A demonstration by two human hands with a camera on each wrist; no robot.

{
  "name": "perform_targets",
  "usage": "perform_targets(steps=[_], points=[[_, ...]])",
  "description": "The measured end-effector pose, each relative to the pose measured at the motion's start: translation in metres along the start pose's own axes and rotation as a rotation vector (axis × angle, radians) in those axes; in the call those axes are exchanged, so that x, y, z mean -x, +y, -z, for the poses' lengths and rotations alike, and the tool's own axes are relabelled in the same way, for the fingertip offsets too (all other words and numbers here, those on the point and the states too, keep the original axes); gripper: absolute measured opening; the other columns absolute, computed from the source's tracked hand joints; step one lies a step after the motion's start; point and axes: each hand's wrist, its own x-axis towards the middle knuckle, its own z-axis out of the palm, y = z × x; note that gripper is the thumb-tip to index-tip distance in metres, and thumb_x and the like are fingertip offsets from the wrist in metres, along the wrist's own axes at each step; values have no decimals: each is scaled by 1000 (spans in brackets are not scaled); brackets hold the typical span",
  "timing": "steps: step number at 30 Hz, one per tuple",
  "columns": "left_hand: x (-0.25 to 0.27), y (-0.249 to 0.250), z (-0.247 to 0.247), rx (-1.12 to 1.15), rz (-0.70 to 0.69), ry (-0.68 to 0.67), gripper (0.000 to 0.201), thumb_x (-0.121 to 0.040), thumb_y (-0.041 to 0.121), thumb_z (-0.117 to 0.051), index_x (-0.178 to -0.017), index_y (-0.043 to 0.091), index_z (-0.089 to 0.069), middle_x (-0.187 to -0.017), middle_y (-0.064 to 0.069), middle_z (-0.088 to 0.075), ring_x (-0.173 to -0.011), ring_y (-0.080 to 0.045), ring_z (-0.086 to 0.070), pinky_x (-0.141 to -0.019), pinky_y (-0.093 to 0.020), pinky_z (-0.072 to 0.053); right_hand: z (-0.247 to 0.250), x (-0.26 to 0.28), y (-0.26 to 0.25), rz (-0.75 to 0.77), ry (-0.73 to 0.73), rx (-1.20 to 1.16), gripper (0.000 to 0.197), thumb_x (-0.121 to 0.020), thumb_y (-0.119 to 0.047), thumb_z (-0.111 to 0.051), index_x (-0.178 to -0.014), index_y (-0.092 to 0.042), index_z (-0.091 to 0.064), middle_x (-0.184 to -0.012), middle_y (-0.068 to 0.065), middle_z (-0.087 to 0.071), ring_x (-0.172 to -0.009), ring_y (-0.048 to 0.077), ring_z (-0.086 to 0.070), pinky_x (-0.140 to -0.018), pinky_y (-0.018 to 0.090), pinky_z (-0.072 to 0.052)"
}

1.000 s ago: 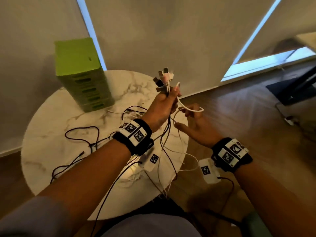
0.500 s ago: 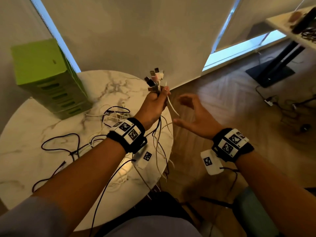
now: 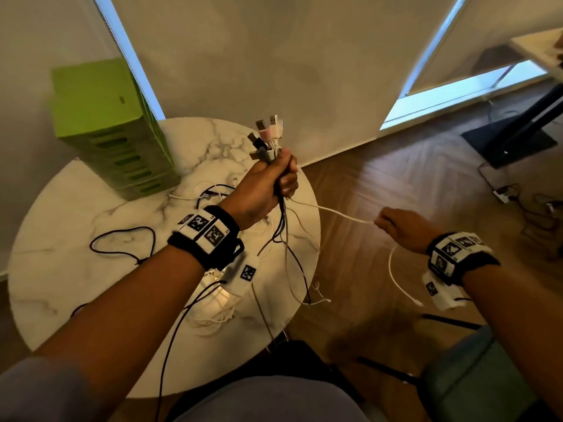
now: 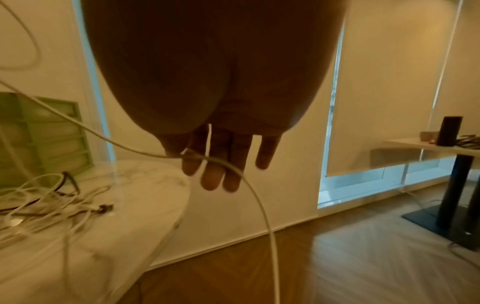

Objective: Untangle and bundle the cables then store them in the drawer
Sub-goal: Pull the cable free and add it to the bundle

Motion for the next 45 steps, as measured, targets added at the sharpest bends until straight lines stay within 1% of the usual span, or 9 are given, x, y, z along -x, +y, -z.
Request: perform_targets(steps=[6,9,11,21,26,30,35,40,45], points=[[2,-6,-9,186,58,-26,38,-110,30,-30,-81,12,-47,-55,4,-33,-56,-12,-33,-60,-25,-33,-21,-5,-91,301,35,-321,70,-91,-26,-65,-152,-17,-32,-155,1,-36,-141,19,-35,-116,38,-27],[2,-7,-10,152,71,-85,37,-110,29,-28,-88,10,-51,-56,2,-40,-62,-16,-43,-66,-26,-40,-8,-6,-147,356,-118,-623,66,-94,-25,-64,-151,-19,-31,-146,-12,-36,-134,4,-35,-108,21,-29],[4,-4,-7,71,87,-98,35,-111,28,-28,-98,10,-54,-57,1,-46,-67,-18,-49,-68,-26,-45,-11,-11,-161,361,-169,-790,52,-93,-28,-63,-141,-21,-42,-137,-5,-56,-125,9,-54,-106,25,-40],[5,4,22,-118,90,11,41,-111,33,-27,-118,6,-58,-107,-15,-74,-110,-32,-70,-92,-35,-54,1,-15,-142,299,111,-741,24,-105,-23,-45,-108,-7,-63,-90,-3,-73,-83,4,-71,-75,19,-56],[-2,1,19,-153,72,131,51,-110,38,-28,-126,-2,-56,-111,-20,-74,-105,-31,-72,-82,-29,-57,4,-12,-141,231,121,-903,25,-108,-25,-36,-108,-7,-53,-97,3,-73,-90,11,-72,-80,26,-60],[-2,-5,17,-271,55,186,47,-109,42,-31,-106,7,-62,-96,-14,-77,-99,-31,-74,-75,-27,-55,1,-11,-137,203,87,-921,20,-107,-26,-38,-105,-14,-54,-107,2,-73,-96,11,-71,-81,29,-59],[-3,-10,8,-373,43,169,46,-109,42,-33,-97,9,-63,-82,-8,-75,-84,-25,-73,-81,-33,-58,-5,-13,-145,265,160,-586,31,-101,-39,-49,-119,-16,-56,-110,-10,-60,-92,0,-60,-76,17,-48],[0,-8,-1,-575,69,146,47,-108,44,-35,-93,10,-64,-75,-3,-64,-71,-16,-65,-74,-27,-55,-20,-20,-164,450,308,-370,23,-103,-28,-50,-109,-11,-64,-97,2,-68,-81,13,-61,-73,29,-52],[-3,-8,14,-514,42,263,52,-106,49,-36,-90,11,-67,-83,-8,-74,-86,-22,-75,-89,-44,-58,-16,-19,-163,346,365,-439,22,-105,-23,-41,-104,-10,-58,-92,2,-66,-80,16,-62,-71,29,-51]])
